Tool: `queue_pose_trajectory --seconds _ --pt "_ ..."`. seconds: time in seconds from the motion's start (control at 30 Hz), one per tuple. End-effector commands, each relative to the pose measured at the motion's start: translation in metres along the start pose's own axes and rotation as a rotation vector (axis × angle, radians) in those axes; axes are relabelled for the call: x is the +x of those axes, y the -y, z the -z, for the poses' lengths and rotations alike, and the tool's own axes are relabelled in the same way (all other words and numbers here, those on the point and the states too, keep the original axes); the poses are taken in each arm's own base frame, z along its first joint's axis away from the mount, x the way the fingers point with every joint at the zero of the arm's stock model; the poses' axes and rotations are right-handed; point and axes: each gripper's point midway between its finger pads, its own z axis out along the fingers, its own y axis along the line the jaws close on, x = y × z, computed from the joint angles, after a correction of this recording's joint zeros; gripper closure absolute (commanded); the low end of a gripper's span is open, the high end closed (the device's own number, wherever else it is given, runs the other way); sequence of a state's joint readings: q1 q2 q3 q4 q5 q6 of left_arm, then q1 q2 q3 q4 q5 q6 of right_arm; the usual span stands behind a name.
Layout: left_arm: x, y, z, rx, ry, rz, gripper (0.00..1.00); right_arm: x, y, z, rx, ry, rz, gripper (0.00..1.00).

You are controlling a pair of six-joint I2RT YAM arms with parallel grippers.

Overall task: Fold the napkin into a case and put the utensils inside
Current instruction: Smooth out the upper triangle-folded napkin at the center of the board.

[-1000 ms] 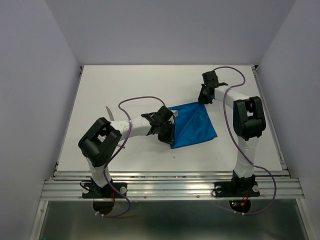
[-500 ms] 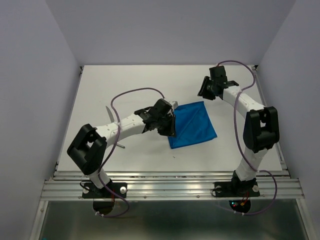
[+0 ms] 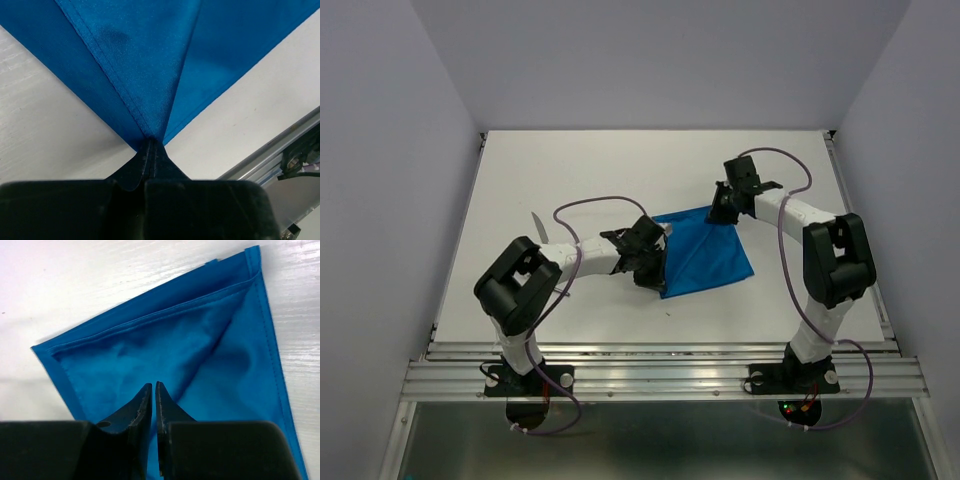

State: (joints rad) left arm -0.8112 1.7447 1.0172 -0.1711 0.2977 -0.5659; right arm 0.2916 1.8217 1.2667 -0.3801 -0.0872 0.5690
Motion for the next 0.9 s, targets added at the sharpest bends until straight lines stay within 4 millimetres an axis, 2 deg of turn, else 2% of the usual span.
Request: queue_pose_trajectory --seconds 0.0,0.2,0.27,0.37,0.5,0.53,0.57,0.6,0.67,0.7,0.73,0.8,0.83,0.87 --pt "0.001 0.004 -0.007 0.032 0.004 -0.004 1.0 -0.007 0.001 -0.017 0.01 0.017 0.01 0.88" --pt "0.009 -0.004 -0.019 0.021 -0.027 0.007 1.0 0.002 0.03 -0.04 0.136 -0.003 0.02 0.88" --pt "0.008 -0.002 -0.016 0.027 -0.022 0.005 1.0 0.003 0.03 -0.039 0.136 -0.008 0.02 0.89" --pt "0.003 0.005 -0.005 0.04 0.006 -0.001 1.0 -0.006 0.02 -0.024 0.099 0.025 0.023 0.89" --pt "-0.005 0.009 0.004 0.037 0.03 -0.013 1.0 -0.006 -0.006 0.001 0.043 0.065 0.052 0.89" --pt "-0.005 0.009 0.004 0.035 0.03 -0.013 1.0 -0.002 -0.009 0.005 0.035 0.065 0.058 0.89" --pt "-0.005 0.008 0.002 0.031 0.025 -0.014 1.0 0.008 -0.023 0.012 -0.01 0.048 0.075 0.89" --pt "-0.005 0.007 0.001 0.028 0.024 -0.014 1.0 0.016 -0.027 0.013 -0.019 0.037 0.08 0.89" --pt "-0.002 0.004 -0.004 0.019 0.009 -0.012 1.0 0.043 -0.034 0.012 -0.042 -0.007 0.097 0.89" --pt "-0.001 0.003 -0.005 0.019 0.003 -0.011 1.0 0.049 -0.038 0.014 -0.052 -0.009 0.099 0.89" --pt "0.001 0.002 -0.007 0.018 -0.002 -0.013 1.0 0.064 -0.036 0.013 -0.055 -0.04 0.093 0.89" --pt "0.002 0.001 -0.009 0.016 -0.008 -0.013 1.0 0.078 -0.041 0.011 -0.083 -0.059 0.093 0.89" --pt "0.003 0.0 -0.01 0.014 -0.011 -0.013 1.0 0.091 -0.038 0.008 -0.074 -0.086 0.09 0.89" --pt "0.003 0.0 -0.009 0.014 -0.01 -0.015 1.0 0.096 -0.034 0.005 -0.068 -0.096 0.087 0.89"
